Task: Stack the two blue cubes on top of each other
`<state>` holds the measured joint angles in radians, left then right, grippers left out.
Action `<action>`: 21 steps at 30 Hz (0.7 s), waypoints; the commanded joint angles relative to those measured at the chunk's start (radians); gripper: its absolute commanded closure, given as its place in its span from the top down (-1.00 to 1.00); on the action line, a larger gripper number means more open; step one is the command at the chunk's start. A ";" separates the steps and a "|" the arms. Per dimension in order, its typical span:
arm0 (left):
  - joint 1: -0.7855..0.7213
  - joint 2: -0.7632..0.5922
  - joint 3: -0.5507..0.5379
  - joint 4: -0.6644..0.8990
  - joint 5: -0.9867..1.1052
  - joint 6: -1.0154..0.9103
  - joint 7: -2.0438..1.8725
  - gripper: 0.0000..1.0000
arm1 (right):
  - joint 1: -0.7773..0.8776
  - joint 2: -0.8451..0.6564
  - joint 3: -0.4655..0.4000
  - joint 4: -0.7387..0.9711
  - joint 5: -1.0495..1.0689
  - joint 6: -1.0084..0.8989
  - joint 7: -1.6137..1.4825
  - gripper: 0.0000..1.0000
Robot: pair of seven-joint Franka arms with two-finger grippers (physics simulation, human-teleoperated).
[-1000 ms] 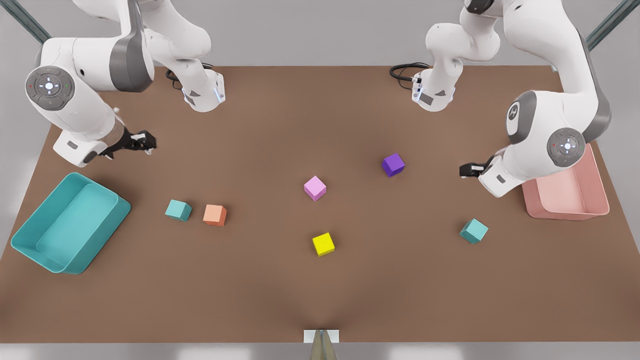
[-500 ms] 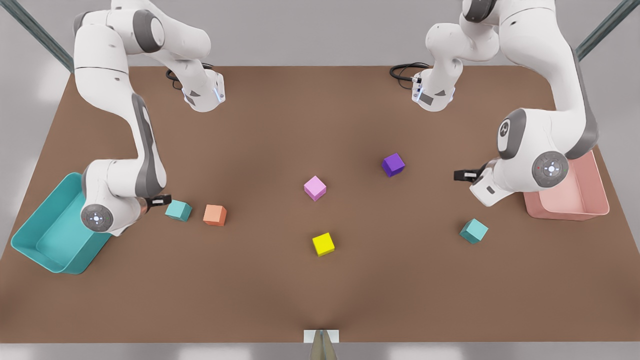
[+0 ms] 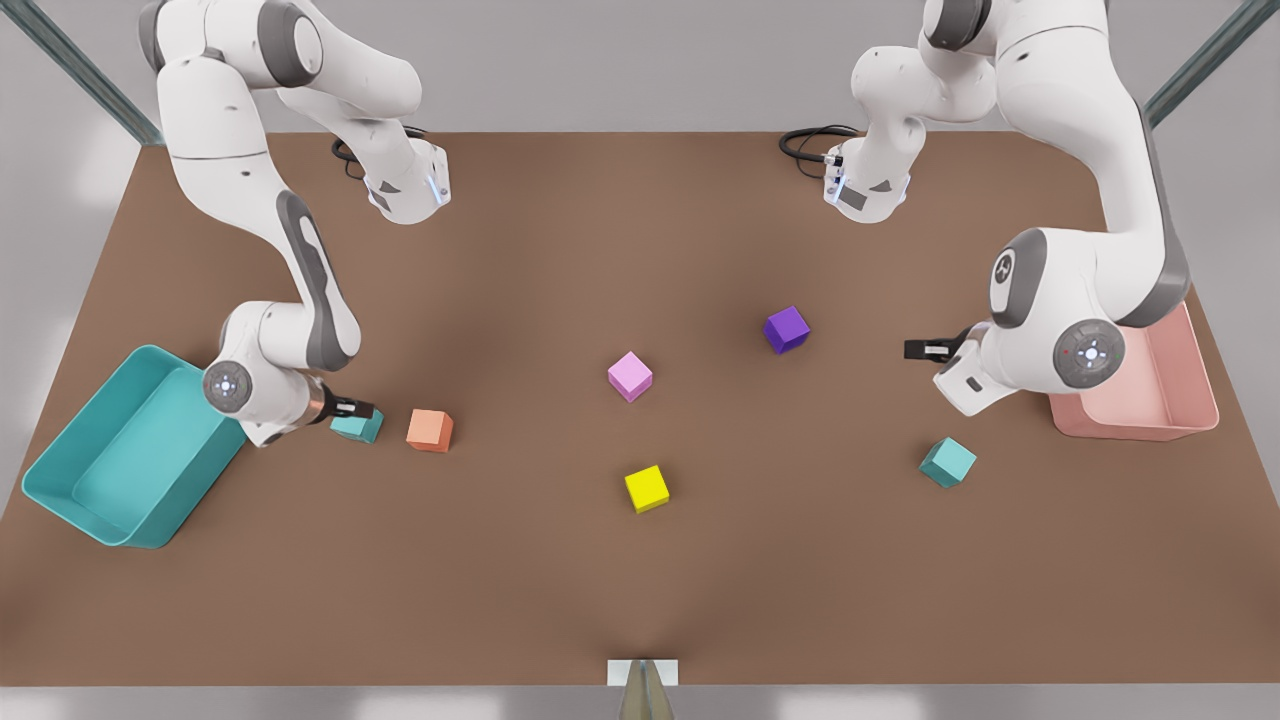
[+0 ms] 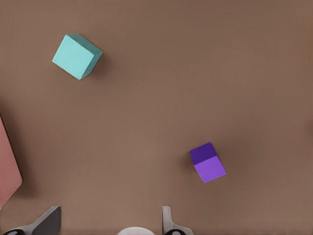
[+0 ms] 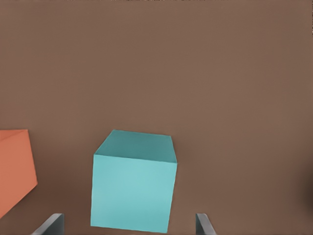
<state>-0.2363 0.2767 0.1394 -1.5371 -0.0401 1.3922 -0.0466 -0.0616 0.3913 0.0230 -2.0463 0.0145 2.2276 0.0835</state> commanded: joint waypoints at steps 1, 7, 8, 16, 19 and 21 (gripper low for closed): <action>0.000 0.001 0.000 0.000 0.000 -0.004 -0.001 1.00 | -0.001 0.003 0.000 -0.012 0.005 0.115 0.104 0.99; 0.000 0.001 0.000 0.000 0.002 -0.002 0.001 1.00 | 0.000 0.038 0.000 -0.011 0.030 0.129 0.104 0.99; 0.000 0.001 0.000 0.000 0.002 -0.002 0.001 1.00 | 0.000 0.044 0.000 -0.011 0.030 0.135 0.104 0.99; 0.002 0.001 0.000 0.000 0.002 -0.002 -0.001 1.00 | 0.000 0.109 -0.001 -0.002 0.030 0.152 0.102 0.99; 0.000 0.007 0.000 0.000 0.002 -0.002 -0.001 1.00 | 0.002 0.119 -0.001 0.003 0.030 0.161 0.102 0.89; 0.000 0.007 0.000 0.002 0.002 -0.002 -0.001 1.00 | 0.000 0.119 -0.001 0.003 0.028 0.161 0.096 0.40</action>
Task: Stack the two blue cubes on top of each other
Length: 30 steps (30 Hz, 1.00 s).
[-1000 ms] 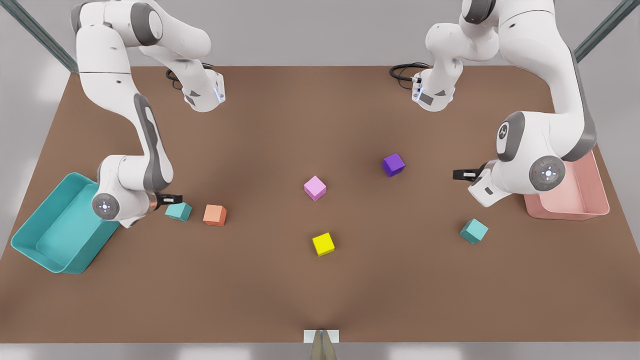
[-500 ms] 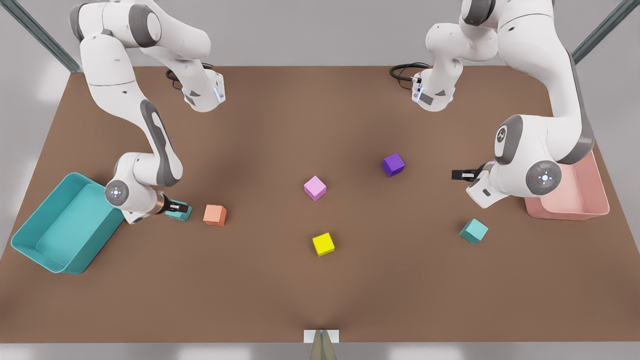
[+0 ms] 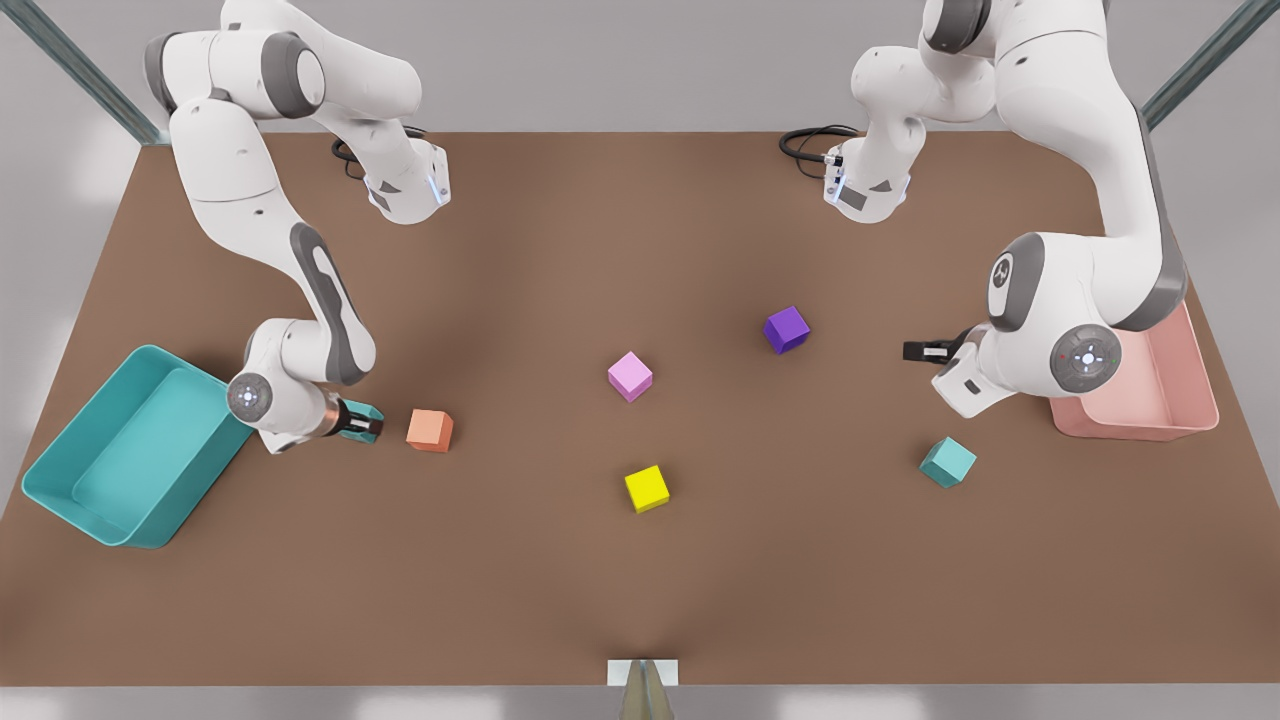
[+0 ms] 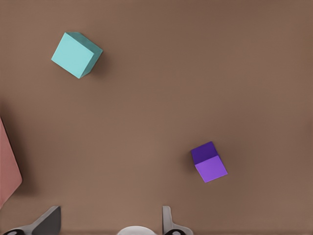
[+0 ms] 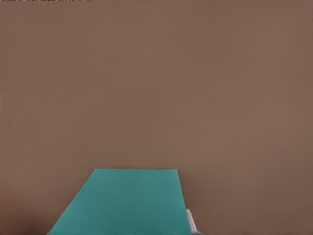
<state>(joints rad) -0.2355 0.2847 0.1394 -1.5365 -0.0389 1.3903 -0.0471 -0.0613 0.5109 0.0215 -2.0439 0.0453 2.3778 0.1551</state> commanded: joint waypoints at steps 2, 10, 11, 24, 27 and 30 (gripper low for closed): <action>-0.001 -0.001 0.000 0.001 0.001 0.000 0.000 1.00 | 0.000 0.000 0.000 0.002 -0.002 0.009 0.014 0.01; -0.001 -0.001 0.000 0.039 -0.003 0.000 -0.004 1.00 | 0.003 -0.127 0.006 0.047 -0.002 -0.202 0.011 -0.02; -0.001 -0.001 0.000 0.065 -0.001 -0.002 -0.004 1.00 | 0.005 -0.149 0.009 0.089 -0.002 -0.287 0.012 -0.02; 0.082 0.105 0.152 -0.289 -0.093 0.737 -0.252 1.00 | 0.623 0.218 0.015 0.812 -0.005 -0.423 0.863 0.01; 0.079 0.132 0.152 -0.340 -0.233 0.851 -0.436 1.00 | 0.693 0.274 0.015 0.841 -0.005 -0.407 0.985 0.01; 0.076 0.186 0.151 -0.333 -0.233 0.914 -0.523 1.00 | 0.724 0.328 0.011 0.878 -0.008 -0.391 1.021 0.01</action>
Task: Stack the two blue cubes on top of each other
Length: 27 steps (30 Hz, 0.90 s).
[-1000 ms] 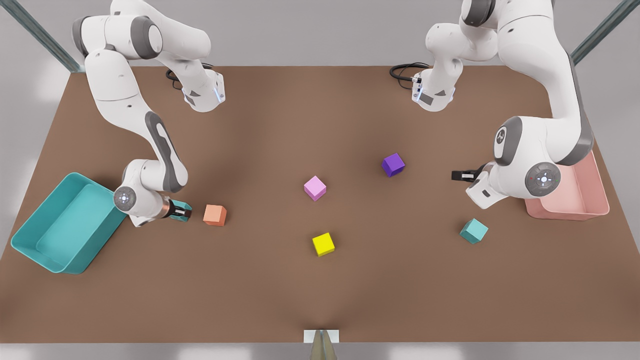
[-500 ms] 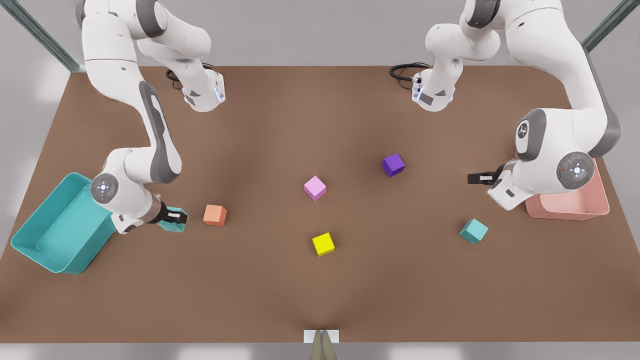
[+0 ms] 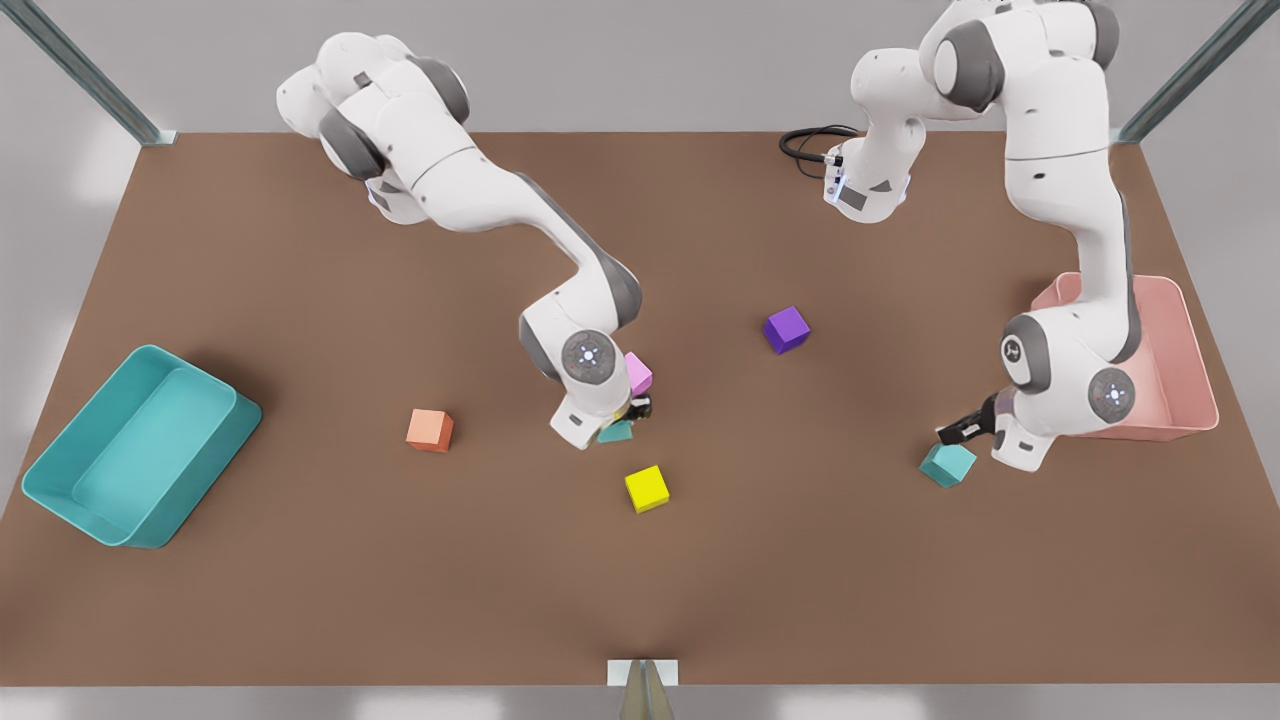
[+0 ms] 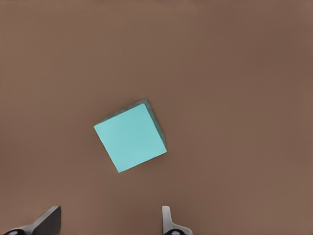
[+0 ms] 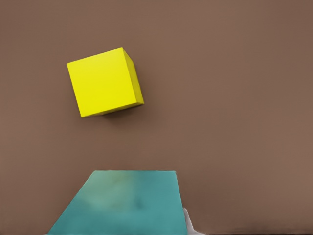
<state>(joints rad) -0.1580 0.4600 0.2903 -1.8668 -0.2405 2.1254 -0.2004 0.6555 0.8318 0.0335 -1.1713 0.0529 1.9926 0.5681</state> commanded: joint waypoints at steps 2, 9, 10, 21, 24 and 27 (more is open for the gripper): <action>0.000 0.045 0.000 0.028 -0.039 0.179 -0.375 1.00 | 0.016 0.053 -0.001 0.019 -0.018 0.061 0.607 0.01; 0.002 0.078 -0.003 0.049 -0.037 0.173 -0.471 1.00 | 0.027 0.127 0.000 0.021 -0.018 0.186 0.605 0.01; 0.002 0.078 -0.003 0.049 -0.039 0.173 -0.475 1.00 | 0.027 0.132 0.000 0.021 -0.018 0.192 0.605 0.01; 0.005 0.117 -0.005 0.049 -0.040 0.179 -0.539 1.00 | 0.026 0.110 0.002 0.035 -0.013 0.193 0.599 0.99; 0.006 0.140 -0.005 0.049 -0.042 0.180 -0.539 1.00 | 0.003 0.063 0.003 0.018 -0.013 0.163 0.595 0.99; 0.008 0.158 -0.005 0.049 -0.040 0.196 -0.539 1.00 | -0.094 -0.059 0.011 0.006 -0.012 -0.110 0.373 0.99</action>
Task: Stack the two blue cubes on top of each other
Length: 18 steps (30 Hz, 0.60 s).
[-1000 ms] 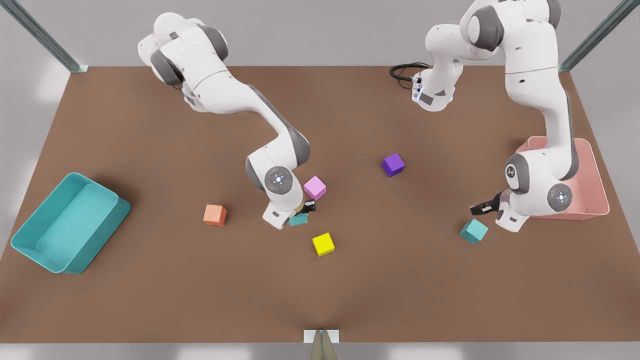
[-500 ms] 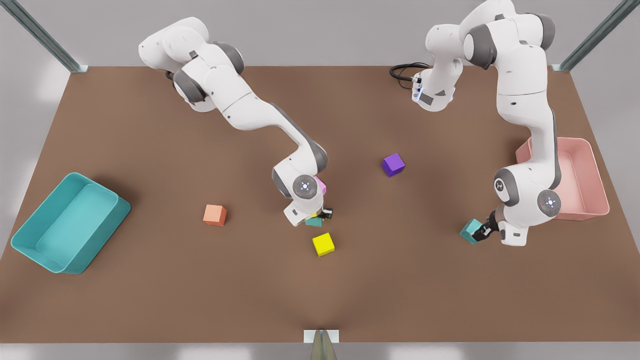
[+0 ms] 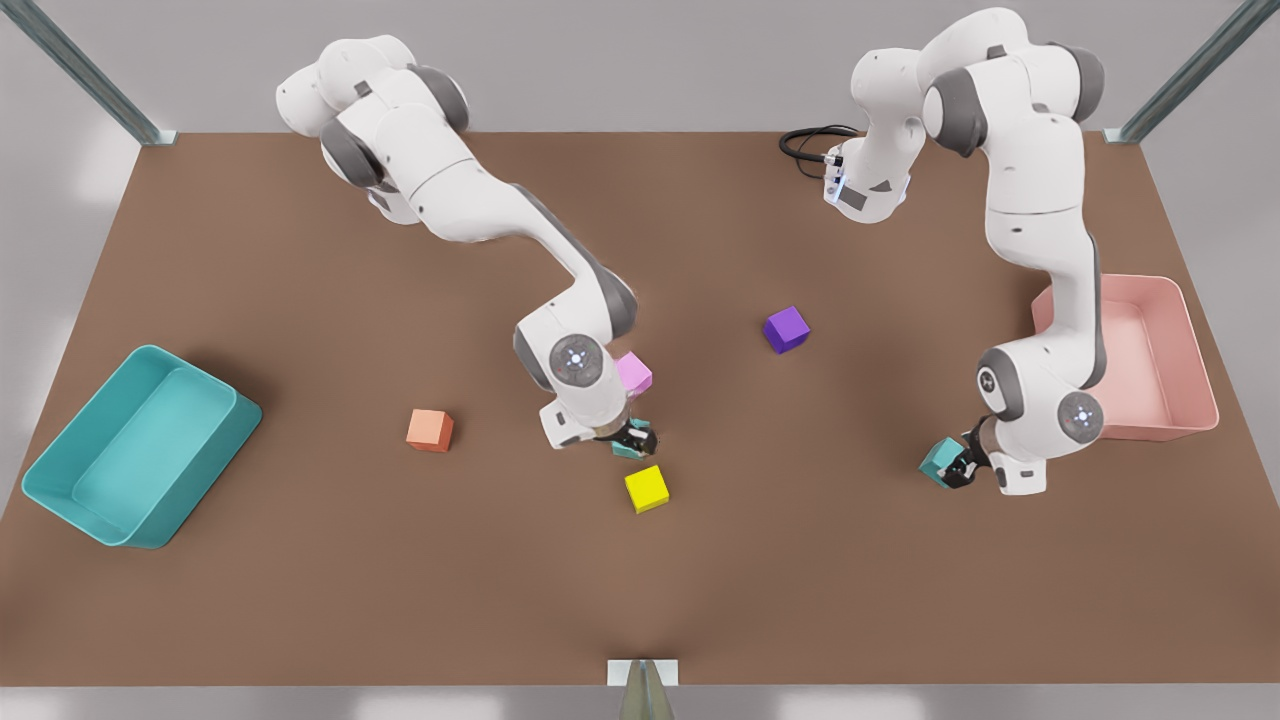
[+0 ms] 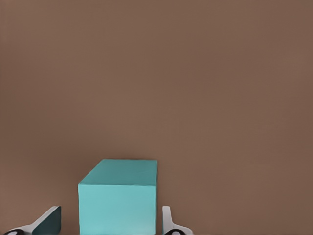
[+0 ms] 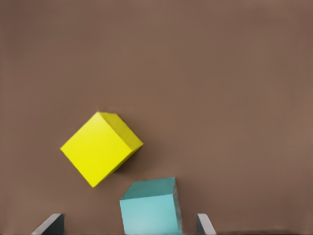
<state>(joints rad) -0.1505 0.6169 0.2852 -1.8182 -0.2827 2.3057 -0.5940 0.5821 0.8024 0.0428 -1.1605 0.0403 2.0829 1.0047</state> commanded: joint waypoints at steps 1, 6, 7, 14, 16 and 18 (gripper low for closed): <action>0.000 0.012 0.000 0.000 0.002 0.018 -0.144 1.00 | -0.096 -0.069 -0.004 -0.002 0.000 -0.291 -0.323 0.99; 0.000 0.037 -0.014 0.000 0.002 0.018 -0.142 1.00 | -0.433 0.012 -0.021 -0.007 -0.062 -0.343 -1.310 1.00; 0.000 0.038 -0.014 0.000 0.002 0.018 -0.142 1.00 | -0.449 0.006 -0.041 -0.007 -0.108 -0.348 -1.382 1.00; 0.000 0.001 -0.038 0.027 0.004 0.011 -0.139 0.02 | -0.413 -0.385 -0.052 -0.004 -0.189 -0.609 -1.563 1.00; -0.006 -0.078 -0.066 0.033 0.037 -0.003 -0.133 0.04 | -0.415 -0.443 -0.055 -0.005 -0.189 -0.693 -1.454 1.00; -0.030 -0.094 -0.173 0.147 0.135 -0.153 -0.136 0.06 | -0.432 -0.584 -0.046 -0.128 -0.194 -0.704 -1.310 1.00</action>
<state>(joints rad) -0.1733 0.5327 0.1385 -1.7048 -0.1991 2.2715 -0.7017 0.1551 0.2648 -0.0046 -1.2544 -0.1423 1.5206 0.1497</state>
